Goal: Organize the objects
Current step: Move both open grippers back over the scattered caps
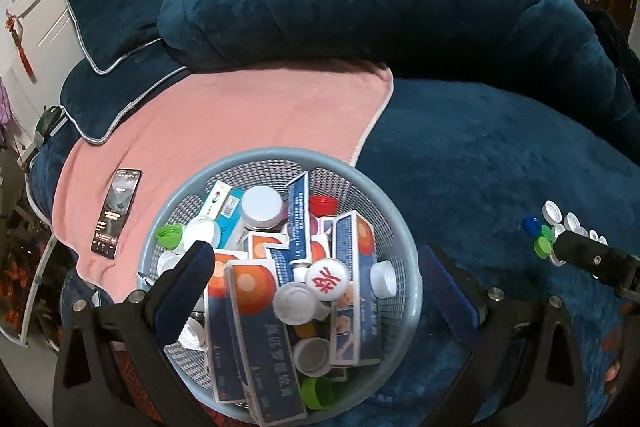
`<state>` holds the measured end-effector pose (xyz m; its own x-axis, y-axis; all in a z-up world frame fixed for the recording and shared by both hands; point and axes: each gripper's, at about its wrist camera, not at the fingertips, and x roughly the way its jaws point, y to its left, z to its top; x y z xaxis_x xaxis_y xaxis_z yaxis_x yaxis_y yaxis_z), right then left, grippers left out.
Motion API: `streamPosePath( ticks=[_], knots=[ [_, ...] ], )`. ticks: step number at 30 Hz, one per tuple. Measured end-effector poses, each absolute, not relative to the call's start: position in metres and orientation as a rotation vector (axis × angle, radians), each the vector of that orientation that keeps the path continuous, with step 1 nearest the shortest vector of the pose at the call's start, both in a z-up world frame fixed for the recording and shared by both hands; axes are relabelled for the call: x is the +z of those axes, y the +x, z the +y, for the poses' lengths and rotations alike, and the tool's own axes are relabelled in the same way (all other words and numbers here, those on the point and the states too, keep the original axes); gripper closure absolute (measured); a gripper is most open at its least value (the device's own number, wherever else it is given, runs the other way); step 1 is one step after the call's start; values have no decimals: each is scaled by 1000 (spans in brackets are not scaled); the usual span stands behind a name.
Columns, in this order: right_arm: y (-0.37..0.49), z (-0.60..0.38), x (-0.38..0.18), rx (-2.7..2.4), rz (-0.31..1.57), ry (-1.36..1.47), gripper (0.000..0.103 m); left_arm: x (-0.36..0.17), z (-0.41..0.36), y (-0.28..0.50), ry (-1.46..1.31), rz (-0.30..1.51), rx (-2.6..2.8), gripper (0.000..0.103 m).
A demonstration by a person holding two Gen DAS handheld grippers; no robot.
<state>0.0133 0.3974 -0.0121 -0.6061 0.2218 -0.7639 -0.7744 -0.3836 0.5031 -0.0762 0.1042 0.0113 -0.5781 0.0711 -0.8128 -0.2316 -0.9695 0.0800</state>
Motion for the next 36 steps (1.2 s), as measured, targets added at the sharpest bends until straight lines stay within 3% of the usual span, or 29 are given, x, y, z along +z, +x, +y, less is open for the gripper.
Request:
streamPosePath(
  ticks=[36],
  knots=[
    [139,407,-43,1860,1289,-681,0,22,212,-32,-1247,485,2497,1]
  ],
)
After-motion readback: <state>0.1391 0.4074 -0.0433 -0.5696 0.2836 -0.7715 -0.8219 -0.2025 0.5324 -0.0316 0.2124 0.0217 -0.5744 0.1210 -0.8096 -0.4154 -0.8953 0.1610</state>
